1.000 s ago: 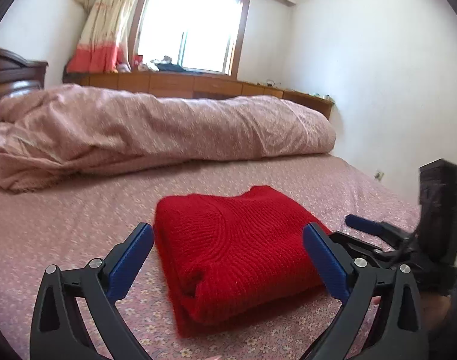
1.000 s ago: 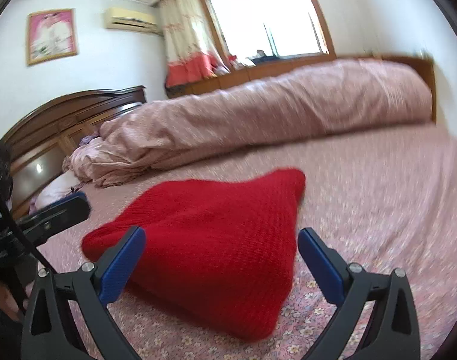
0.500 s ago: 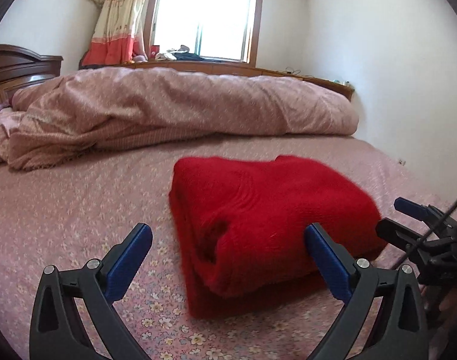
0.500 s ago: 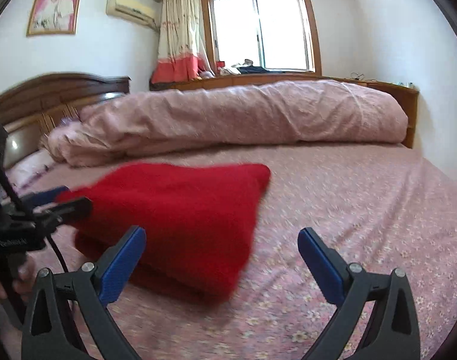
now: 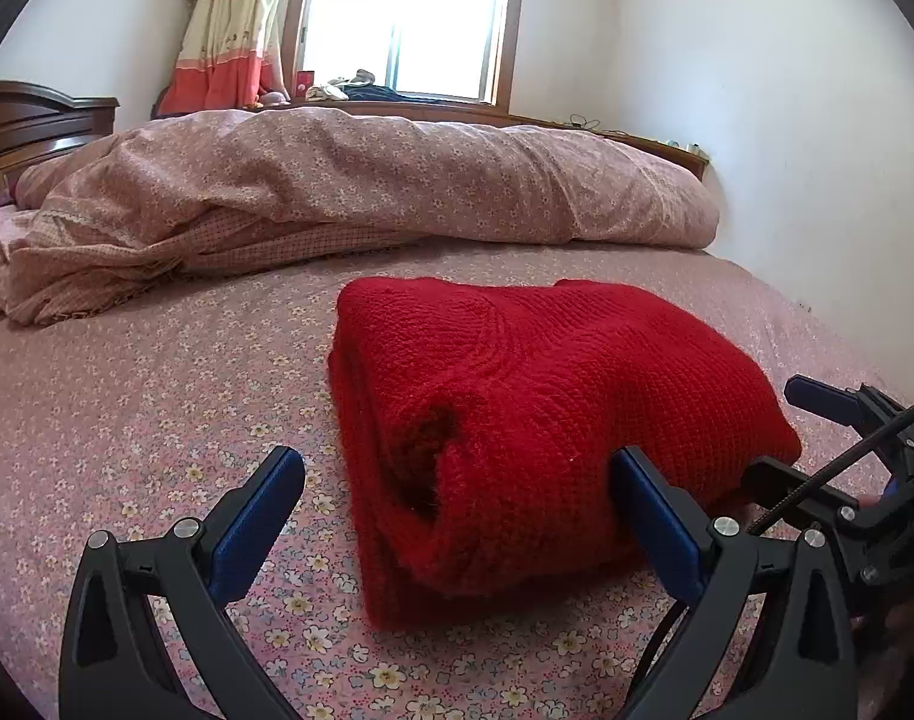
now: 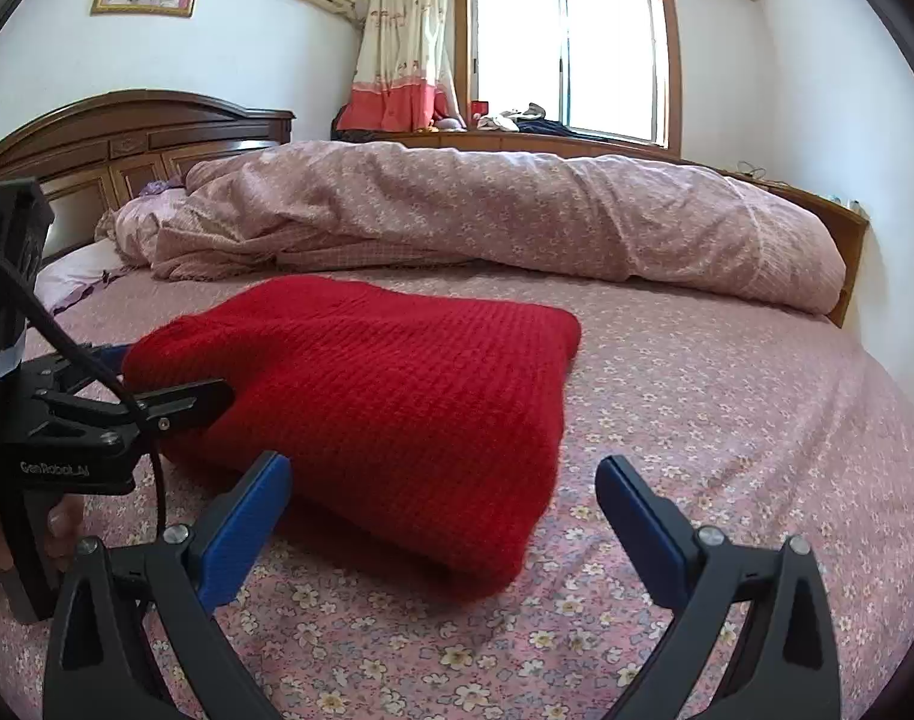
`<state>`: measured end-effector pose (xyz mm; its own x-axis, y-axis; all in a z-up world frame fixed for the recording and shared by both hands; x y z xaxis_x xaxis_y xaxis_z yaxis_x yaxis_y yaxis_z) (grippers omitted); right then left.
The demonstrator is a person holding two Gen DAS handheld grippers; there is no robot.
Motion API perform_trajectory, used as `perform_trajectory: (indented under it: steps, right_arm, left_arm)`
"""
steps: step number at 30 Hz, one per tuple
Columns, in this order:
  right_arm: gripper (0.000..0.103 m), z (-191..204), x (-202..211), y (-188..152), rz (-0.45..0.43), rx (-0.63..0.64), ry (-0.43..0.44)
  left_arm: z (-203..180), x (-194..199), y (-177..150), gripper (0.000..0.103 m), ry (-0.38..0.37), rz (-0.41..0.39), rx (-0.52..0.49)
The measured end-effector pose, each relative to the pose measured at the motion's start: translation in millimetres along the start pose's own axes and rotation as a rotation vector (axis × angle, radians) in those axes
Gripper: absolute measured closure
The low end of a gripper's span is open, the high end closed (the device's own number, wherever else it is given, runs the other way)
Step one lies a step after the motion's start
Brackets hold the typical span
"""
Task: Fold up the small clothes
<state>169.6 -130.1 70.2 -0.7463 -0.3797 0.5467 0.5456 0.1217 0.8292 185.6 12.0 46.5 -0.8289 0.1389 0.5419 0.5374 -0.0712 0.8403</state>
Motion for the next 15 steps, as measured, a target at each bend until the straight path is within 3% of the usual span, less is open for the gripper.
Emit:
perform_trajectory:
  steps: [15]
  right_arm:
    - [0.0,0.4,-2.0,0.0,0.01,-0.003,-0.011]
  left_arm:
    - [-1.0,1.2,-1.1,0.004,-0.008,0.005,0.003]
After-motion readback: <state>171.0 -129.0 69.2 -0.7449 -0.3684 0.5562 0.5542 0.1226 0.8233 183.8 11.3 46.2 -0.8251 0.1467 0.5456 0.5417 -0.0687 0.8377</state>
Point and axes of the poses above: each gripper's, at about its wrist camera, not at the fingertips, and x roughly against the way its jaws point, z to its left, y to its top, the point moved 1 cm from there along -x, roughly the way its jaws point, and after that the axes turned 8 degrees about -x, right-handed, at the moved point
